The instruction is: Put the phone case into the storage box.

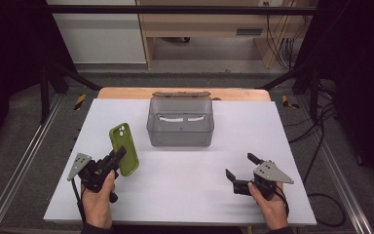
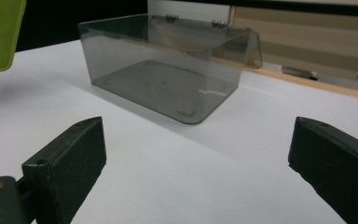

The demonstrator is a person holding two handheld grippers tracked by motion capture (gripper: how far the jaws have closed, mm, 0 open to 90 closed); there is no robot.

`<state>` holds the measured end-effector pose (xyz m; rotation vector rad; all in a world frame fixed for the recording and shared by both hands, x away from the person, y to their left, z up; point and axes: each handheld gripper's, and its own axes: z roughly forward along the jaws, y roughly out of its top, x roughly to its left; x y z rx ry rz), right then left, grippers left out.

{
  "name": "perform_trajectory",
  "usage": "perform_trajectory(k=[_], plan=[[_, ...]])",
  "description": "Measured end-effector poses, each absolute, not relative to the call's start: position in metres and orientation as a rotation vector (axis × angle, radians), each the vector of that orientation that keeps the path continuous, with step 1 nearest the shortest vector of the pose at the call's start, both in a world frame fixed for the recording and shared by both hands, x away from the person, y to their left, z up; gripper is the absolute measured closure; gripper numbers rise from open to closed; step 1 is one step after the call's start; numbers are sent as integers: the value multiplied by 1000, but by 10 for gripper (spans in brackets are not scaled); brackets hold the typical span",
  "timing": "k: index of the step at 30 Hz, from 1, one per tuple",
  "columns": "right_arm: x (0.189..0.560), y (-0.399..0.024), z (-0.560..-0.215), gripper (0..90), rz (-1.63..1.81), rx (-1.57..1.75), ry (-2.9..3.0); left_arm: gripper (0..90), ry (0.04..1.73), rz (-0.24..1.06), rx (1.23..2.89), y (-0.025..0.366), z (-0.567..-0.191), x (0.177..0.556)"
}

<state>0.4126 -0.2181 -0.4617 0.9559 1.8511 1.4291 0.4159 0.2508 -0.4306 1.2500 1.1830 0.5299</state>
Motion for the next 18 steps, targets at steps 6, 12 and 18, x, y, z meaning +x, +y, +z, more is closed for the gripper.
perform_trajectory(k=[6, 12, 18], plan=[[411, -224, -461, 43, 1455, 947, 1763, 772, 1183, 517, 1260, 247, -431, 416], [411, -223, -461, 40, 1453, 944, 1737, 772, 1158, 490, 1270, 243, -426, 415], [411, -220, -462, 38, 1453, 937, 1742, 772, 1152, 503, 1266, 244, -414, 421]])
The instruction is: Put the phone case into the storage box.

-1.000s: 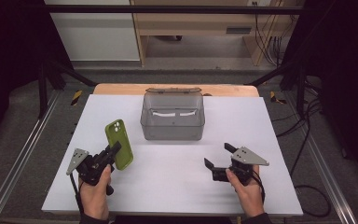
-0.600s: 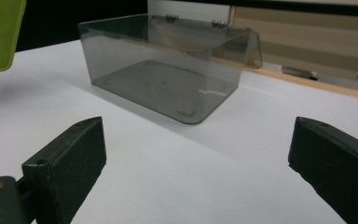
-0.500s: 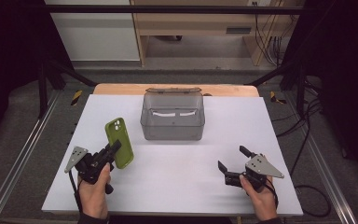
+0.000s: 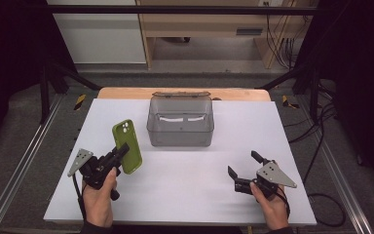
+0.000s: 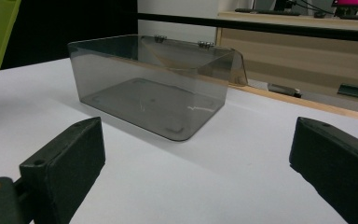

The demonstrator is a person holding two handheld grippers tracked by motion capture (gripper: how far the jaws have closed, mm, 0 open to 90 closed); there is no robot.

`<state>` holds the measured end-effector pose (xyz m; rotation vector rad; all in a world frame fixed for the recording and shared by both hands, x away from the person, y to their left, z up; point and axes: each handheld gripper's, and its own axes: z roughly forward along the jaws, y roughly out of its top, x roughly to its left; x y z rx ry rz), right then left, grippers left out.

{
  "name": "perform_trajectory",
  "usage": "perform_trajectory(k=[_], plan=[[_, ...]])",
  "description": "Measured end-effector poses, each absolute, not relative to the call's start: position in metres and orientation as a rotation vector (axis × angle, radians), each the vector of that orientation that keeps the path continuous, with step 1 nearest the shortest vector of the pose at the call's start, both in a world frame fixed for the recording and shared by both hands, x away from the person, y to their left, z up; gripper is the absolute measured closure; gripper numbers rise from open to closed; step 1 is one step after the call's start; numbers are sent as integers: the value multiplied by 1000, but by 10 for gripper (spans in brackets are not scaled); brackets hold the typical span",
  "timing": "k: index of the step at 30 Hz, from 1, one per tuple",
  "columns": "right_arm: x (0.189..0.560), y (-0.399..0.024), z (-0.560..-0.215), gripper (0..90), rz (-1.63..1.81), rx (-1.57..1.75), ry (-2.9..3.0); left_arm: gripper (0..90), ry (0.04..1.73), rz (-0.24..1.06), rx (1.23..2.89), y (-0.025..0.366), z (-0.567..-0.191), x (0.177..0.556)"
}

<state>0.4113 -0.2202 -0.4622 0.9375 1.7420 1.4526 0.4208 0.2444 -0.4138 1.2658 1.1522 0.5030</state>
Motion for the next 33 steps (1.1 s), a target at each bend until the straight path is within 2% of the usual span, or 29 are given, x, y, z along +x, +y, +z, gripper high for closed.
perform_trajectory(k=[14, 25, 33], plan=[[412, -223, -462, 34, 1493, 941, 1692, 771, 1093, 496, 1338, 237, -369, 449], [410, -223, -461, 37, 1480, 924, 1699, 771, 1024, 510, 1435, 210, -353, 463], [410, -223, -461, 38, 1488, 929, 1705, 771, 1015, 544, 1439, 197, -350, 473]])
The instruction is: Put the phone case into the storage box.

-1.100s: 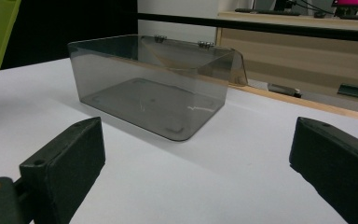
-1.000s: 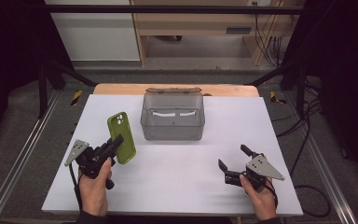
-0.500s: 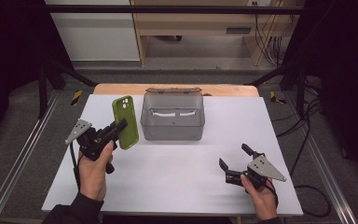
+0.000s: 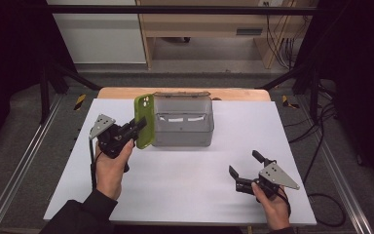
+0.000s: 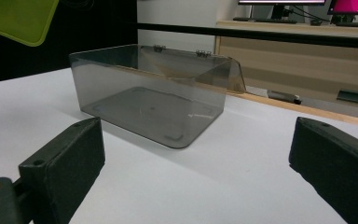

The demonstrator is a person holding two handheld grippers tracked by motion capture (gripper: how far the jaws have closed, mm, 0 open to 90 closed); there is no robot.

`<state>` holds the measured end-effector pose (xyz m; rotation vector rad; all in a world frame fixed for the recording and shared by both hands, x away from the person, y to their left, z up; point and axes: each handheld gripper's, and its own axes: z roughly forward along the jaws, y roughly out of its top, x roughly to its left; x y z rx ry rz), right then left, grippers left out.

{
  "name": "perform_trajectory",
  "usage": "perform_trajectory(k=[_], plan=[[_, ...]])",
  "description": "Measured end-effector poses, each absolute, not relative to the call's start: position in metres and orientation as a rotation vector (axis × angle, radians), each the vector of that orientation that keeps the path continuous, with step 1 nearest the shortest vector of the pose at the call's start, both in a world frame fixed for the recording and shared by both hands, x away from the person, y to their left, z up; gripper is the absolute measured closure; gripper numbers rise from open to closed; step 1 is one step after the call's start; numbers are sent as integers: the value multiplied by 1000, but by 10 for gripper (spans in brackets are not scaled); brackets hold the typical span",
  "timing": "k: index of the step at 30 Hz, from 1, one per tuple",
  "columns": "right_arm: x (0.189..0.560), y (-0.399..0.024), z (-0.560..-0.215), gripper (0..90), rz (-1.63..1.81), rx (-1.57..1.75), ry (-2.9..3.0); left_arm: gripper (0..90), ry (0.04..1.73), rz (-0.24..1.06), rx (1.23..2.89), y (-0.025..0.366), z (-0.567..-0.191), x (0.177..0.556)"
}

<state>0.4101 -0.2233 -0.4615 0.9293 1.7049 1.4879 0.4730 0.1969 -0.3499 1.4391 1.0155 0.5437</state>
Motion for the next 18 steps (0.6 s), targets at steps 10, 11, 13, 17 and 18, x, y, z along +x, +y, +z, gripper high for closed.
perform_trajectory(k=[10, 11, 13, 17, 18], plan=[[410, -222, -462, 38, 1474, 913, 1716, 771, 1015, 546, 1485, 183, -345, 487], [410, -222, -462, 38, 1475, 913, 1716, 771, 1010, 552, 1496, 181, -345, 488], [410, -222, -462, 38, 1475, 915, 1718, 772, 1004, 559, 1511, 178, -344, 490], [410, -222, -462, 37, 1475, 913, 1719, 771, 995, 572, 1531, 173, -341, 494], [410, -222, -462, 37, 1475, 913, 1719, 772, 995, 574, 1533, 172, -341, 495]])
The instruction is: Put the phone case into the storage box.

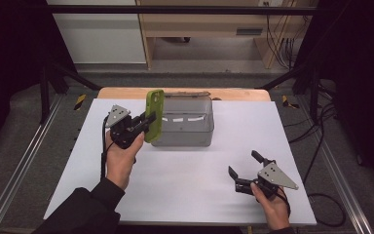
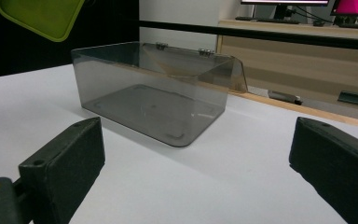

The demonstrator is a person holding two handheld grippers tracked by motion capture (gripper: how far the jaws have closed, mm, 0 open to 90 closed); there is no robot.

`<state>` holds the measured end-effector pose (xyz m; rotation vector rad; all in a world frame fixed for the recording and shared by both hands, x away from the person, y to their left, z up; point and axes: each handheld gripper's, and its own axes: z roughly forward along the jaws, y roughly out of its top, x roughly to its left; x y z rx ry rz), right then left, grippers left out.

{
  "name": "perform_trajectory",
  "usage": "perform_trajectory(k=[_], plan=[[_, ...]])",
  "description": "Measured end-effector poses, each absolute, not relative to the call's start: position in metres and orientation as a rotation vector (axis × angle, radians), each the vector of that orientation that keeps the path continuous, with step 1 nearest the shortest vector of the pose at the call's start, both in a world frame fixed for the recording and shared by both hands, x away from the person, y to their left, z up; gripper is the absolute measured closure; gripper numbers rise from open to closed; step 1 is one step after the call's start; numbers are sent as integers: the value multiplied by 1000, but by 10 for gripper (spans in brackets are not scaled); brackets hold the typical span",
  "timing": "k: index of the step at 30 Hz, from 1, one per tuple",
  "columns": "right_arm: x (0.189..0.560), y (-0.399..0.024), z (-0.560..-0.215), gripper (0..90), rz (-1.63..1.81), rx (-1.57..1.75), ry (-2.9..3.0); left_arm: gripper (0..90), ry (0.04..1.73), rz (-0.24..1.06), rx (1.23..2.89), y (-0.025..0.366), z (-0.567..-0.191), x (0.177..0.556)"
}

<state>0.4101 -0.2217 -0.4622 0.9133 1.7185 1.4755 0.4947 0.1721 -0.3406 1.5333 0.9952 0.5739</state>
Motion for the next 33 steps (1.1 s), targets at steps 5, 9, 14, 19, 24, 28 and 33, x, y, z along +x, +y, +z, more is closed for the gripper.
perform_trajectory(k=[5, 9, 14, 19, 24, 28, 33], plan=[[410, -222, -462, 37, 1476, 912, 1716, 771, 1005, 572, 1529, 170, -340, 500], [410, -222, -462, 36, 1473, 909, 1714, 771, 1005, 579, 1536, 168, -340, 503], [409, -222, -462, 35, 1471, 902, 1714, 771, 1010, 587, 1531, 167, -339, 506], [408, -222, -462, 30, 1470, 875, 1723, 771, 1015, 593, 1525, 167, -337, 510], [405, -224, -465, 31, 1465, 828, 1760, 771, 1015, 597, 1521, 165, -337, 514], [400, -227, -466, 29, 1481, 798, 1771, 771, 1019, 593, 1507, 164, -337, 518], [395, -227, -468, 30, 1488, 776, 1805, 771, 1025, 584, 1488, 161, -337, 524]])
